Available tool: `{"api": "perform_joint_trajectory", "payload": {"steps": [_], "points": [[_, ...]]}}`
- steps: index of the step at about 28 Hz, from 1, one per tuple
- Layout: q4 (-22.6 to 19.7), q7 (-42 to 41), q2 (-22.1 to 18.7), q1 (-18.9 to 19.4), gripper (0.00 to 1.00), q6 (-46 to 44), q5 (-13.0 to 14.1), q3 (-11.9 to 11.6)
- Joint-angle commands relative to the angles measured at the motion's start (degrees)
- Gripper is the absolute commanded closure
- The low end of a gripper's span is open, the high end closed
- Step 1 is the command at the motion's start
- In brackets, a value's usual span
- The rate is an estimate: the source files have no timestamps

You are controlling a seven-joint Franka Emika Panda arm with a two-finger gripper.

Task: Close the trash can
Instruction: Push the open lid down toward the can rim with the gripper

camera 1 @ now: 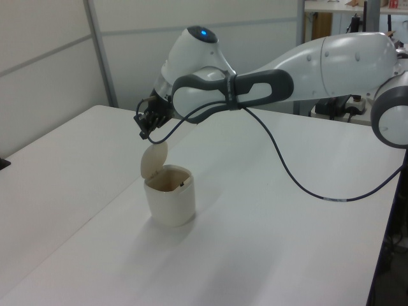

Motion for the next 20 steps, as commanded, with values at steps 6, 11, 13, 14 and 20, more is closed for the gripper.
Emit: {"api": "perform_joint_trajectory", "payload": {"steps": [6,11,13,14,20], "points": [[-1.09,0.90,-0.41,0.51,1.00,-1.89,-3.82,-0.26],[-1.62,0.63,-0.50,0.51,1.00,-6.12,-4.62,-0.34],[-1.71,0.11,-0.59,0.51,1.00,-8.14,-4.62,-0.34],[-1.71,-0.42,-0.76,0.51,1.00,-9.28,-4.62,-0.34],[-1.62,-4.63,-2.08,0.42,1.00,-19.30,-4.62,-0.78]]}}
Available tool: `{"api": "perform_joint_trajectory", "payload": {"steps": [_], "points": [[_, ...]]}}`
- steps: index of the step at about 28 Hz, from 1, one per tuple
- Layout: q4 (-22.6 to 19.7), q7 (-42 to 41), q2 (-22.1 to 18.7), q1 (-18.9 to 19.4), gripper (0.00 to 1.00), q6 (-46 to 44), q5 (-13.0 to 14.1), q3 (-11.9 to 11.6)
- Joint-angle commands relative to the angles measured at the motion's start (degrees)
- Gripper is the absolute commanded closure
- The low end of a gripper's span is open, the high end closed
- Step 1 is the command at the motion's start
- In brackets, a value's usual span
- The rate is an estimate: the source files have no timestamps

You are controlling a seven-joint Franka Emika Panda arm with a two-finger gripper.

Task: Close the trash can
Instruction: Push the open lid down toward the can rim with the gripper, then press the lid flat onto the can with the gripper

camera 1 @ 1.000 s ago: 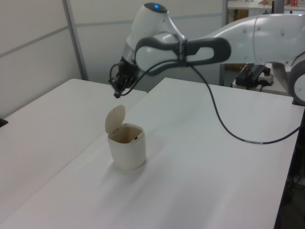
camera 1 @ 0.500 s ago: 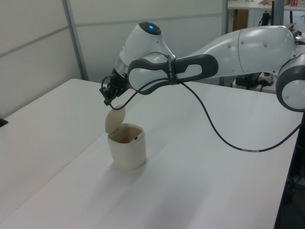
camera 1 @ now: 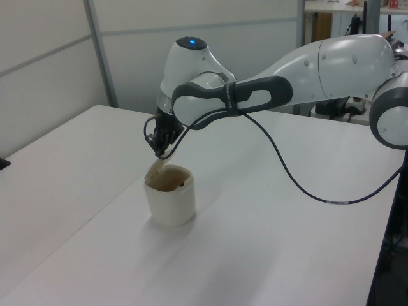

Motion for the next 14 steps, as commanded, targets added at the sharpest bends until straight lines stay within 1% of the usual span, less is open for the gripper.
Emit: {"api": "perform_joint_trajectory", "payload": {"steps": [1,6,9,12,14], "points": [[-1.04,-4.04,-2.43,0.27,1.00,-8.90,-0.74,-0.70],[-1.21,-5.28,-2.43,0.36,1.00,-13.14,-0.74,-0.70],[-1.83,-5.28,-2.34,0.36,1.00,-13.15,-0.91,-0.70],[-2.18,-5.20,-1.99,0.36,1.00,-13.15,-1.96,-0.52],[-2.18,-5.20,-1.82,0.36,1.00,-13.15,-1.97,-0.52]]}}
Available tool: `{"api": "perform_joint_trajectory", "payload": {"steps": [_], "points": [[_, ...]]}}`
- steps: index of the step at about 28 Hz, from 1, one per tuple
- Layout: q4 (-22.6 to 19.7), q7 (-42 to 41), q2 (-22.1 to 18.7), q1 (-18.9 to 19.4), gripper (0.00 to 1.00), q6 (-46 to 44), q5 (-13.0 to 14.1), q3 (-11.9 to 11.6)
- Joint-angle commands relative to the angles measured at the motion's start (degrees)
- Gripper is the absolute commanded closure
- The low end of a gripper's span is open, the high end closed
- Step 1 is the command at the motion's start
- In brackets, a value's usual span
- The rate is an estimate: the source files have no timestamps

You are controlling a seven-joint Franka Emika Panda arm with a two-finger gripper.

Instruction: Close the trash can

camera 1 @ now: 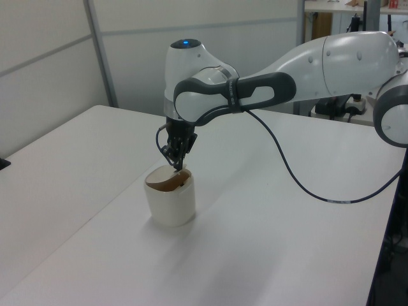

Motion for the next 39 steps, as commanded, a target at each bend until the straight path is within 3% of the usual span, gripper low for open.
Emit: {"api": "perform_joint_trajectory", "payload": {"steps": [1,23,30,39], "points": [[-1.47,-1.12,-0.58,0.36,1.00,-1.00,-1.19,-0.39],[-3.06,-1.21,3.12,1.33,1.00,-0.65,-2.60,-0.12],[0.20,-1.65,1.89,0.71,1.00,-1.00,-1.72,-0.83],[0.29,-1.65,-1.54,0.36,0.95,-2.23,-1.72,-0.91]]}}
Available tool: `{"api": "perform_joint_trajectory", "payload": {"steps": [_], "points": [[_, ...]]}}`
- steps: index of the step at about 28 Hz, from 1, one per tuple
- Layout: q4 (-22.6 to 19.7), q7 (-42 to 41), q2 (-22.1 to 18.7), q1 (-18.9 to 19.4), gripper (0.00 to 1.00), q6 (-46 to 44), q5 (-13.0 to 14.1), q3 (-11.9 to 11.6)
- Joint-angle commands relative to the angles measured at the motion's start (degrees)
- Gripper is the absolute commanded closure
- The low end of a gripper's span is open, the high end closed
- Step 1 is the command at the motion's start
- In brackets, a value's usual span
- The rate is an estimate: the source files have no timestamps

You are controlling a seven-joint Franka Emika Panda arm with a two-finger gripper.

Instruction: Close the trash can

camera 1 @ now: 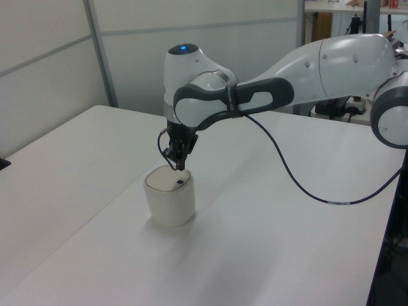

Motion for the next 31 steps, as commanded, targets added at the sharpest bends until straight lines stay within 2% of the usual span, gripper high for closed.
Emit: {"api": "perform_joint_trajectory", "payload": {"steps": [1,3,4,5,7,8,9,31], "points": [[-0.36,-1.56,-2.56,0.12,0.88,-2.91,0.53,-0.52],[-0.45,-2.34,-3.00,0.12,0.73,-3.87,0.44,-0.52],[-0.45,-2.96,-3.00,0.12,0.59,-4.40,0.36,-0.61],[-0.37,-4.01,-3.09,0.12,0.33,-5.71,0.01,-0.61],[-0.45,-4.46,-3.27,0.12,0.15,-7.21,-0.26,-0.61],[-0.45,-4.81,-3.35,0.12,0.03,-7.92,-0.43,-0.61],[-0.45,-5.16,-3.35,0.12,0.00,-8.62,-0.52,-0.61],[-0.45,-6.74,-4.32,0.73,0.00,-11.00,-0.88,0.27]]}}
